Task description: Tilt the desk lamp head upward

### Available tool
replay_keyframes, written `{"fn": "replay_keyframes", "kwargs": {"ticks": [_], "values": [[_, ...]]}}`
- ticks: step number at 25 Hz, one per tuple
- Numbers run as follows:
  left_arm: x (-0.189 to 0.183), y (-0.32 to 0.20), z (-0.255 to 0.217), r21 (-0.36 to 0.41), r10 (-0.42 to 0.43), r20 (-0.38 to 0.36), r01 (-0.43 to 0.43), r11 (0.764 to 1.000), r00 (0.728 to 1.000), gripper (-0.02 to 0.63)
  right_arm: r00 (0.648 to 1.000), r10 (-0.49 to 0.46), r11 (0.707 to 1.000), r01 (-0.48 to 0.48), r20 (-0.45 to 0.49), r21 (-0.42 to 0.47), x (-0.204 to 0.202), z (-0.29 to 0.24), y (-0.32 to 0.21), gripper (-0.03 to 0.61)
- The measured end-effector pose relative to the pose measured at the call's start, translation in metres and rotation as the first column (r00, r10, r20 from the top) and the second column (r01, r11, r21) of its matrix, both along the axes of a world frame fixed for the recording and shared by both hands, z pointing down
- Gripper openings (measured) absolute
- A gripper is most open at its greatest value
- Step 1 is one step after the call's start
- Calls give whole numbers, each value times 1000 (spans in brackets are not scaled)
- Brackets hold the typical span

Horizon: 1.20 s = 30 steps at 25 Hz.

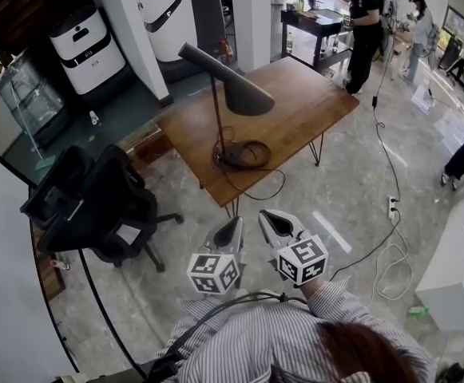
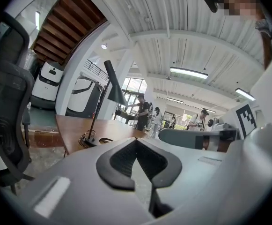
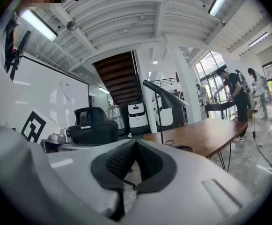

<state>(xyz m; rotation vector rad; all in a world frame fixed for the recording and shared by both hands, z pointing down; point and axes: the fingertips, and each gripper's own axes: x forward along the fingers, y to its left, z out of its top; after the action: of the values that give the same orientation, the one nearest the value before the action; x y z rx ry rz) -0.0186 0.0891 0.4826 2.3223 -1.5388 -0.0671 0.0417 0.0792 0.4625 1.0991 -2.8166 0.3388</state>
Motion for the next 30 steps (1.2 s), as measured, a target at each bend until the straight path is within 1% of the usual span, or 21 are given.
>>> {"fn": "replay_keyframes", "kwargs": {"ticks": [3, 7, 10, 12, 14, 17, 23, 30], "values": [[0, -2, -2, 9, -19, 0, 19, 1000, 1000, 6, 1000, 1, 1000, -1, -7, 3, 5, 2, -3, 2], [2, -8, -1, 2, -37, -9, 37, 999, 999, 6, 1000, -22, 1000, 22, -2, 14, 7, 2, -4, 2], [5, -12, 0, 4, -45, 0, 45, 999, 999, 6, 999, -33, 999, 33, 4, 44, 12, 0, -7, 2], [8, -17, 2, 3, -49, 5, 49, 999, 999, 6, 999, -51, 997, 50, 13, 64, 12, -3, -12, 2], [10, -22, 4, -2, -54, 5, 54, 999, 999, 6, 998, -64, 996, 63, 19, 64, 12, -4, -18, 2], [7, -34, 5, -3, -59, 7, 59, 998, 998, 6, 998, -70, 995, 69, 7, 72, 9, -4, -30, 2], [-11, -77, 14, -7, -73, 21, 73, 997, 997, 6, 998, -68, 996, 69, -17, 54, 2, 10, -68, 2], [-44, -149, 19, -11, -63, 35, 63, 998, 997, 6, 1000, -27, 999, 28, -15, 37, -19, 16, -138, 2]]}}
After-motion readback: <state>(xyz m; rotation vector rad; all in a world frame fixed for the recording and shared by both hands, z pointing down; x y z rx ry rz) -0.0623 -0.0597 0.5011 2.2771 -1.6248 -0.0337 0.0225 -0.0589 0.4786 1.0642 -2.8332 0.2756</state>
